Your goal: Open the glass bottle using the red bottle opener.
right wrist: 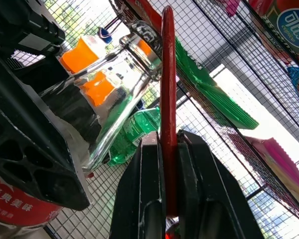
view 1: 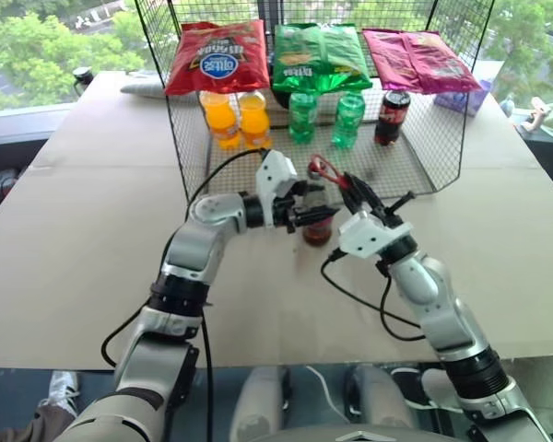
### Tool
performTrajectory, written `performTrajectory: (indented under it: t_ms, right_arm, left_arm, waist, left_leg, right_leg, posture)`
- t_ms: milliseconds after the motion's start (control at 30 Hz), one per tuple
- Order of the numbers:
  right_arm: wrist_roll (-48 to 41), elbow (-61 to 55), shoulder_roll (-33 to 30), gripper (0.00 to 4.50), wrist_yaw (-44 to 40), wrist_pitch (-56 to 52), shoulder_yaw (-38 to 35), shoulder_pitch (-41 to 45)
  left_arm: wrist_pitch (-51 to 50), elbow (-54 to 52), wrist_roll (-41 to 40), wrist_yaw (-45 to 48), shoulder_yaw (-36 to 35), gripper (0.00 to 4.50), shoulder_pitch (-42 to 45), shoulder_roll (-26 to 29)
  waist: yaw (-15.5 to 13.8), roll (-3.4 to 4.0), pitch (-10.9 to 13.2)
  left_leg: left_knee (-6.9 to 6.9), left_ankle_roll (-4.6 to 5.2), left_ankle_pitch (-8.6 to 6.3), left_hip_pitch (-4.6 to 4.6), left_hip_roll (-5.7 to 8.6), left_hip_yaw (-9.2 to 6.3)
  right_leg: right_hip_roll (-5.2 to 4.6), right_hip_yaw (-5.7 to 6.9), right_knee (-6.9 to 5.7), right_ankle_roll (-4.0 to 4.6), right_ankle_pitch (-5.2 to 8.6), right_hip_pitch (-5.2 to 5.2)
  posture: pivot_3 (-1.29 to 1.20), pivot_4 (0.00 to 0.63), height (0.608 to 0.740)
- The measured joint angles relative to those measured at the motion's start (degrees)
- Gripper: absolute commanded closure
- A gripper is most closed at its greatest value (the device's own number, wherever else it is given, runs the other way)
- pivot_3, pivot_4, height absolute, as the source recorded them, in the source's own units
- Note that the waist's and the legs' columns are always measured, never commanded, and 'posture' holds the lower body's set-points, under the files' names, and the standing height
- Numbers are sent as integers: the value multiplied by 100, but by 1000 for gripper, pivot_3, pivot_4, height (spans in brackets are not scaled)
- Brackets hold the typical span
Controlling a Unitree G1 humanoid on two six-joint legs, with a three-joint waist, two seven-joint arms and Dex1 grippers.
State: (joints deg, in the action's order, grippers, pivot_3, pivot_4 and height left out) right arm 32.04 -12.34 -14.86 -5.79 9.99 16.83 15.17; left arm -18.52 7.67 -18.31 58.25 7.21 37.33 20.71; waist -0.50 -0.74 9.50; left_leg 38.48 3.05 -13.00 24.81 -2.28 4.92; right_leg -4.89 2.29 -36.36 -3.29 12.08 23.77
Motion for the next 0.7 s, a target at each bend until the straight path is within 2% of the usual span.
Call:
performTrajectory:
  t_ms: [700]
  right_arm:
    - [24,3,-83,4500,-2,18,-20,27]
  left_arm:
    - [40,13,-37,9,-26,2170,-45,20]
  waist:
    - [62,0,0]
  left_leg:
    - [0,0,0,-1,0,-1]
  right_leg:
    - [0,-1,0,-1,-2,0]
  posture:
    - [0,150,740]
